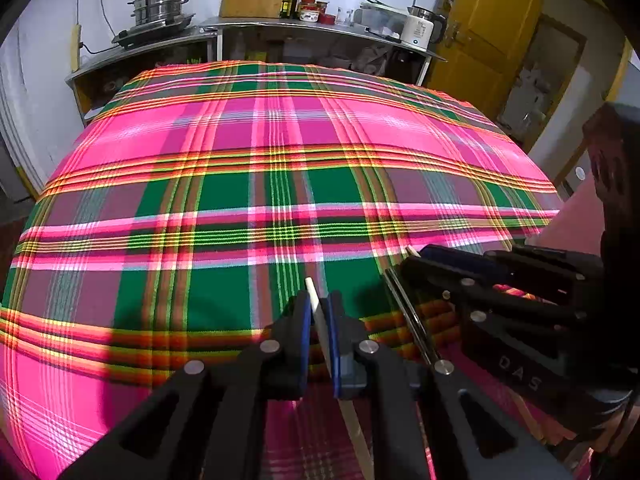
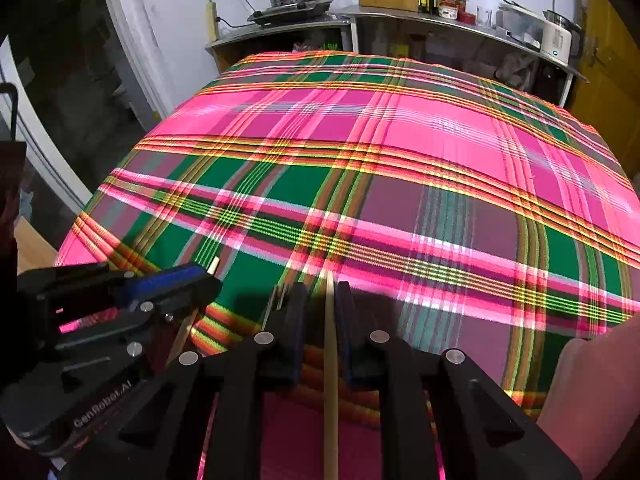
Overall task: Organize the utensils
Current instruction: 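Close the left tool on a wooden chopstick while the right tool grasps another, then lift the held wooden chopsticks upright and carry both tools over the pink holder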
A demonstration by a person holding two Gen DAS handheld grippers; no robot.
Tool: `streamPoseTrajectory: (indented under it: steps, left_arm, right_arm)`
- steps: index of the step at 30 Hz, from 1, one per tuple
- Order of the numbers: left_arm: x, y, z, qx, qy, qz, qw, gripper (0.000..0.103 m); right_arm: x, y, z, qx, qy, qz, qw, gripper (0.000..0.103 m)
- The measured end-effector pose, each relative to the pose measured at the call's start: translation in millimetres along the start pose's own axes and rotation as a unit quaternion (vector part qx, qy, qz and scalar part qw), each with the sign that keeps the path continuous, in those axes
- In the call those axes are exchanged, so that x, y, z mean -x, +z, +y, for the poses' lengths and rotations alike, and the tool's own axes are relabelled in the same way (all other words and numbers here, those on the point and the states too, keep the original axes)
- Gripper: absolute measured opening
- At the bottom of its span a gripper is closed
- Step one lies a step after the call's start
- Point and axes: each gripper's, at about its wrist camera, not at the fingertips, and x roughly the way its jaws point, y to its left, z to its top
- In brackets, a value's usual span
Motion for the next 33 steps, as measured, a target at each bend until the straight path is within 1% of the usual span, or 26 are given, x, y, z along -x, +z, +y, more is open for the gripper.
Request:
streamPoseTrajectory:
  steps: [2, 5, 7, 13, 17, 25, 33]
  left_arm:
    - [-1.0, 1.4, -0.6, 0.002, 0.002, 0.001, 1.0, 0.009]
    - [-2.0, 3.1, -2.5, -0.001, 0.005, 0.001, 1.0, 0.008]
    - [-2.0, 4.2, -3.1, 0.0, 0.0, 0.003, 1.0, 0.007]
    - [8.7, 5.0, -4.8, 0.001, -0.012, 0.0, 0.9999, 0.006]
    - [30.4, 10.1, -6.8, -0.005, -0.013, -0.017, 0.9998, 0.006]
    - [87.0, 17.0, -17.3, -0.024, -0.019, -0.059, 0.9978, 0.005]
    - [139.0, 15.1, -32.0, -0.04, -0.026, -0.091, 0.9947, 0.005]
  right_arm:
    - [-1.1, 1.0, 1.1, 0.003, -0.005, 0.001, 1.0, 0.005]
    - [-0.6, 1.4, 0.5, 0.001, -0.001, 0.002, 1.0, 0.004]
    - [1.5, 1.0, 1.8, 0.003, 0.0, 0.001, 1.0, 0.004]
    - [23.9, 4.2, 6.0, 0.007, 0.005, -0.02, 1.0, 0.004]
    - [46.1, 5.2, 10.7, 0.011, 0.007, -0.039, 0.999, 0.004]
    - [101.0, 3.0, 26.2, 0.022, 0.007, -0.088, 0.996, 0.004]
    - [152.4, -9.0, 24.7, 0.013, 0.004, -0.128, 0.992, 0.004]
